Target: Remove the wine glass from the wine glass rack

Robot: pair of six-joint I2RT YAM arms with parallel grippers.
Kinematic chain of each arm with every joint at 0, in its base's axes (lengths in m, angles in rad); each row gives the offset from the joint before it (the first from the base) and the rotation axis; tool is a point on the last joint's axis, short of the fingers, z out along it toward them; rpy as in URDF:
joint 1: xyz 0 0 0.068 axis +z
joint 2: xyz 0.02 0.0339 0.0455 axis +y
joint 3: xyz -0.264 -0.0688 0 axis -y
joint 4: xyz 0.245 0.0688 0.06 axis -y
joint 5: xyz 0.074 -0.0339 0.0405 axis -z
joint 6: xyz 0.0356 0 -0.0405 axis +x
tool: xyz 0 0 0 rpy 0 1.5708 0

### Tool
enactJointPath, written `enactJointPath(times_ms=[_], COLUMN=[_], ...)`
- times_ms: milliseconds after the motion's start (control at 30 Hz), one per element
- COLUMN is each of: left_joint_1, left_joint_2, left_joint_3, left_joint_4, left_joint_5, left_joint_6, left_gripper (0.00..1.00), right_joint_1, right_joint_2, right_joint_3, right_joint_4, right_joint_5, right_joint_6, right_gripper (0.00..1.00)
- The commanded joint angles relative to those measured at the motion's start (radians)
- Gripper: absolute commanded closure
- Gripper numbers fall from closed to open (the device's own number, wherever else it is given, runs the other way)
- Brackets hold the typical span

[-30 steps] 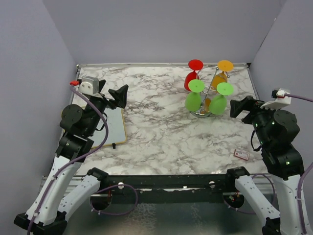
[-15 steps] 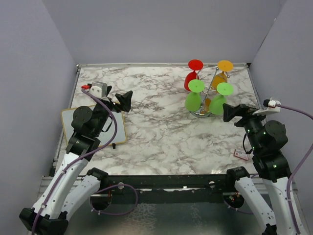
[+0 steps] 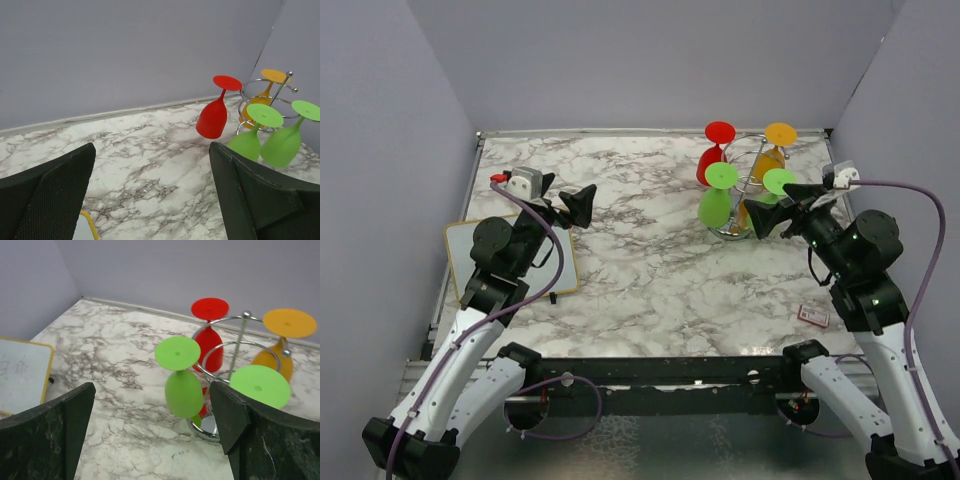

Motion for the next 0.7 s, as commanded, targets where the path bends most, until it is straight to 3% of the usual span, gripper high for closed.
enactJointPath(times_ms=[0,167,333,667], left_joint_1=[-0.006,-0.008,-0.011,-0.013], left_joint_2=[-0.009,-0.024,-0.031,-0.025], left_joint_3=[-0.013,-0.016,-0.014,-0.013], left_joint_4=[0.053,0.056,0.047,0.042], left_joint_5=[0.009,-0.008,-0.018,-0.028], left_joint_6=[-0.002,0.01,0.021,0.031], left_gripper=[0.01,0.01,0.01,0.01], right_joint_1=[0.038,0.093,0.175,0.46], right_joint_2=[0.098,0.256,0.397,0.586], right_joint_3=[0.09,0.203,0.325,0.478], right_joint_4=[0.037,-0.011,-0.11,-0.306], right_joint_5=[-0.205,-0.246,-0.169,0.407], right_joint_6=[-0.056,-0.057,-0.082,-0.25], right_gripper=[0.02,0.02,0.01,0.01])
